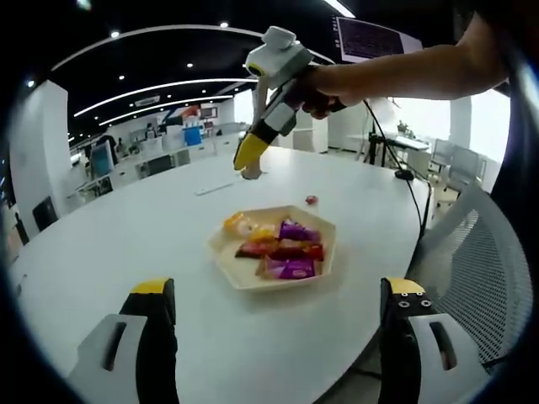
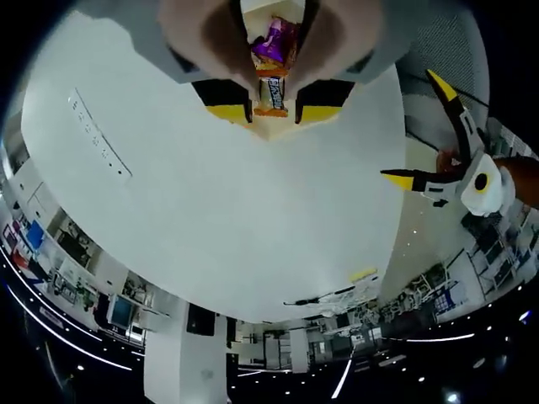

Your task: Place the target food into the container with the food tongs after gripping and lifting it, then release it inside without dropping or visibly crushing the food.

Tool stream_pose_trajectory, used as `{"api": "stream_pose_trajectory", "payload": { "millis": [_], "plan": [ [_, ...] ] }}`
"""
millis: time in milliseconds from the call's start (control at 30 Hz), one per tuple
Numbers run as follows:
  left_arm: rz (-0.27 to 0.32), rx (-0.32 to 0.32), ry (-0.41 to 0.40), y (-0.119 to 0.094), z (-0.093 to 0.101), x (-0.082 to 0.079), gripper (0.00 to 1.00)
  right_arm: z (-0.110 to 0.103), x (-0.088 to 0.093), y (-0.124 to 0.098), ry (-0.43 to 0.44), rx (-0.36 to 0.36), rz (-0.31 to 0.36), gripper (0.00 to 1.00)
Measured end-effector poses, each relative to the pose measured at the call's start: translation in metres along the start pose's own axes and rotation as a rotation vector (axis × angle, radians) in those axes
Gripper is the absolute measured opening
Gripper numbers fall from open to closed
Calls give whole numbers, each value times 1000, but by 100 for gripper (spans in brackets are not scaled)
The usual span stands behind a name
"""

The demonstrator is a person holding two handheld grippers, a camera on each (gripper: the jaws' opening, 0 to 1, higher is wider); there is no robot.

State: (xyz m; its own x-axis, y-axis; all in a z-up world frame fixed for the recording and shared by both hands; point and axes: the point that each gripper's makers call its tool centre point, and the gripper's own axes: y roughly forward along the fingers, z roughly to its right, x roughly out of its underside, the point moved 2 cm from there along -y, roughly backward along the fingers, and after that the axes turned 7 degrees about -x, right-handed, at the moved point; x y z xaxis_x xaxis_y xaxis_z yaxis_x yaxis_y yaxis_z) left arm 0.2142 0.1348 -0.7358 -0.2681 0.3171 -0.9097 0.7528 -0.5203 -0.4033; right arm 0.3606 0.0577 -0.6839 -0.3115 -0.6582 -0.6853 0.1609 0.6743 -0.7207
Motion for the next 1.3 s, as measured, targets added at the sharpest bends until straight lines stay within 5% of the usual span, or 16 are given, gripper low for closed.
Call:
{"api": "stream_pose_trajectory", "payload": {
  "millis": [533, 633, 700, 1300],
  "plan": [
    [9, -8, -8, -1, -2, -2, 98, -15, -6, 11, -10, -24, -15, 19],
    [9, -9, -8, -1, -2, -2, 98, -26, -11, 14, 33, -76, 13, 23],
    [9, -7, -7, -1, -1, -2, 98, -21, -11, 12, -20, -38, 6, 23],
    [5, -7, -4, -1, -1, -1, 99, -21, -19, -12, -60, -44, 62, 26]
  ]
}}
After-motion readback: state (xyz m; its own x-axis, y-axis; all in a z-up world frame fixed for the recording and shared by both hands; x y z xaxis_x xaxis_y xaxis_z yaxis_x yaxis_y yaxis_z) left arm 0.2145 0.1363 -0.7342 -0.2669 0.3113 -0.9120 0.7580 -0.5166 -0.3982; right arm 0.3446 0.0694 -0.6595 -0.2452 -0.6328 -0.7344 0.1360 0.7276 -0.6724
